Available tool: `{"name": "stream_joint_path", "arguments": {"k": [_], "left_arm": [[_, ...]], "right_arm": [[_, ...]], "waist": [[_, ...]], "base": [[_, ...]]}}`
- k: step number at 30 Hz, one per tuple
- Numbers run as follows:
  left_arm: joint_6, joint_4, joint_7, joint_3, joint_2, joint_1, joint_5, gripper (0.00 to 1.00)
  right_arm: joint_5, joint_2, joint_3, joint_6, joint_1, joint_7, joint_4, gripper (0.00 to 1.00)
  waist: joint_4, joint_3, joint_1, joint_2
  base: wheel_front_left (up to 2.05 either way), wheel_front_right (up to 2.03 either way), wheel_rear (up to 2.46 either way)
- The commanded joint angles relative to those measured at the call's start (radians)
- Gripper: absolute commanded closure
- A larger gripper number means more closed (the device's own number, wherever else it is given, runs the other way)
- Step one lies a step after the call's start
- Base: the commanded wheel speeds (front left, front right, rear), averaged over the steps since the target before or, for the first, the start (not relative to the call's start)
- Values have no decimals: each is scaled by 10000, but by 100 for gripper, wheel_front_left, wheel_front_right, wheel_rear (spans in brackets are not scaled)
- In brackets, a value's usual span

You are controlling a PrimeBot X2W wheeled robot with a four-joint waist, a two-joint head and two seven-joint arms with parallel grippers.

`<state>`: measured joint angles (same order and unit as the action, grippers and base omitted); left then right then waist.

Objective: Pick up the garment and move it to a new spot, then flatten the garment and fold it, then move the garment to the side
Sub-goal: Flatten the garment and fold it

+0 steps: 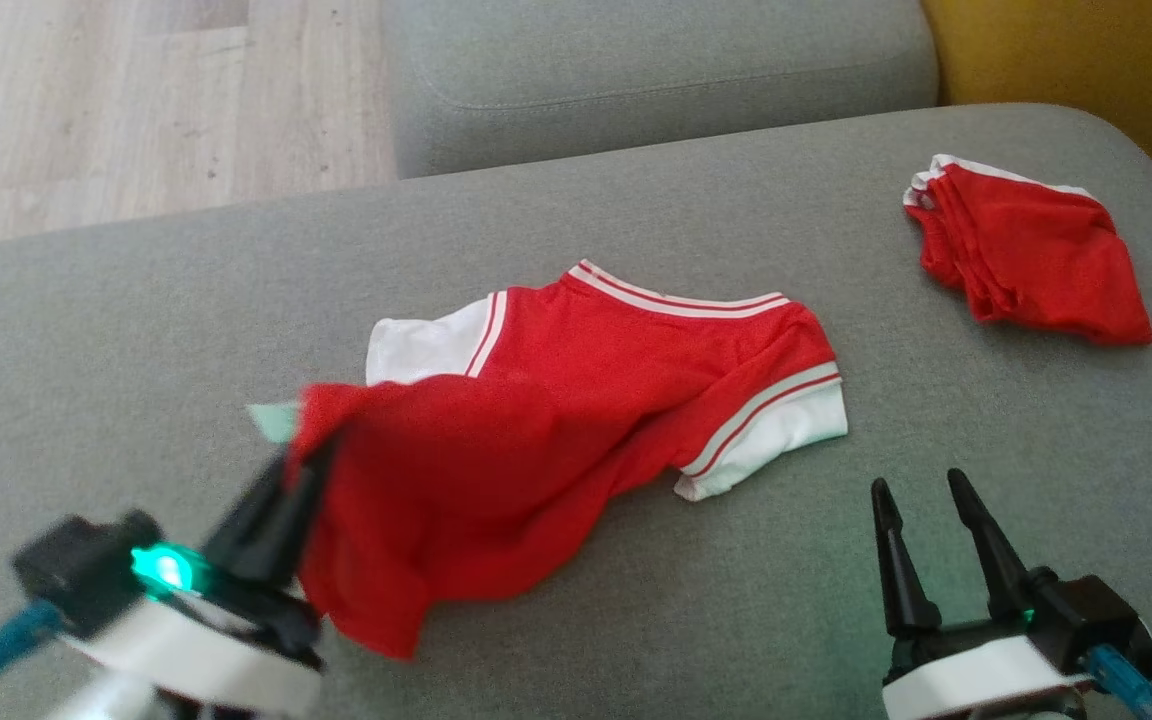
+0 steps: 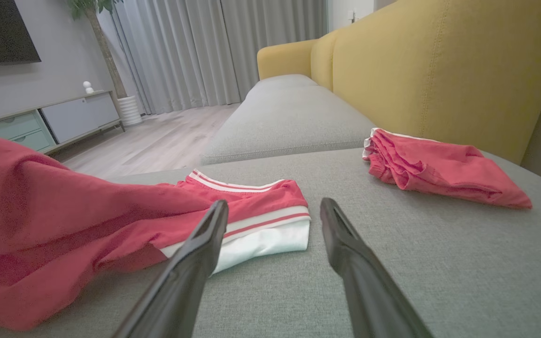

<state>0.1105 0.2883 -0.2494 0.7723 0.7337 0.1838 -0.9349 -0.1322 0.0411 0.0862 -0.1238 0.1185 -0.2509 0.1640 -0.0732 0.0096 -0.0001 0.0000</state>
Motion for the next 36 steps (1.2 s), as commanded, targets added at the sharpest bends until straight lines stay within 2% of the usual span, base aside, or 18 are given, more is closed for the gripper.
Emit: {"name": "stream_joint_path", "arguments": {"k": [1, 4, 7, 10, 12, 19, 26, 27, 29, 30, 36], "left_arm": [[87, -47, -109, -794, 559, 501, -156, 100], [231, -884, -112, -1360, 746, 710, -345, 100], [221, -2089, -116, -1984, 623, 1063, -738, 100], [-233, -3827, 33, -2215, 634, 1858, -884, 100], [-350, -4266, 145, -2214, 630, 2097, -893, 100], [-1303, -6863, 611, -2238, 546, 3981, -788, 100], [-1681, -8973, 478, -2213, 358, 5544, -324, 100], [-1679, -9249, 414, -2197, 335, 5708, -216, 88], [-1762, -9718, 341, -2100, 259, 5928, -45, 35], [-1827, -9896, 296, -2109, 189, 6003, -58, 0], [-2082, -10208, 22, -1958, -202, 5919, 146, 0]], "right_arm": [[-45, 91, 293, -69, -236, -109, -302, 0], [-68, 91, 348, -69, -360, -109, -326, 0], [-66, 91, 388, -69, -530, -109, -356, 0], [-39, 91, 578, -69, -811, -109, -388, 0], [-44, 91, 579, -69, -866, -109, -393, 0], [-77, 91, 734, -69, -1176, -109, -495, 0], [-65, 91, 842, -69, -1385, -109, -650, 0], [-69, 91, 857, -69, -1397, -109, -664, 0], [-87, 91, 878, -69, -1408, -109, -686, 0], [-103, 91, 877, -69, -1403, -109, -695, 0], [-168, 91, 674, -69, -1225, -109, -630, 0]], "waist": [[-90, 49, 1, 0], [-227, 229, 1, 0], [-392, 523, 1, 0], [-751, 1014, 1, 0], [-831, 1116, 1, 0], [-1427, 1909, 1, 0], [-1880, 2497, 1, 0], [-1919, 2549, 1, 0], [-1962, 2606, 1, 0], [-1966, 2610, 1, 0], [-1642, 2340, 1, 0]], "base": [[0, 0, 0], [0, 0, 0], [0, 0, 0], [0, 0, 0], [0, 0, 0], [0, 0, 0], [0, 0, 0], [0, 0, 0], [0, 0, 0], [0, 0, 0], [0, 0, 0]]}}
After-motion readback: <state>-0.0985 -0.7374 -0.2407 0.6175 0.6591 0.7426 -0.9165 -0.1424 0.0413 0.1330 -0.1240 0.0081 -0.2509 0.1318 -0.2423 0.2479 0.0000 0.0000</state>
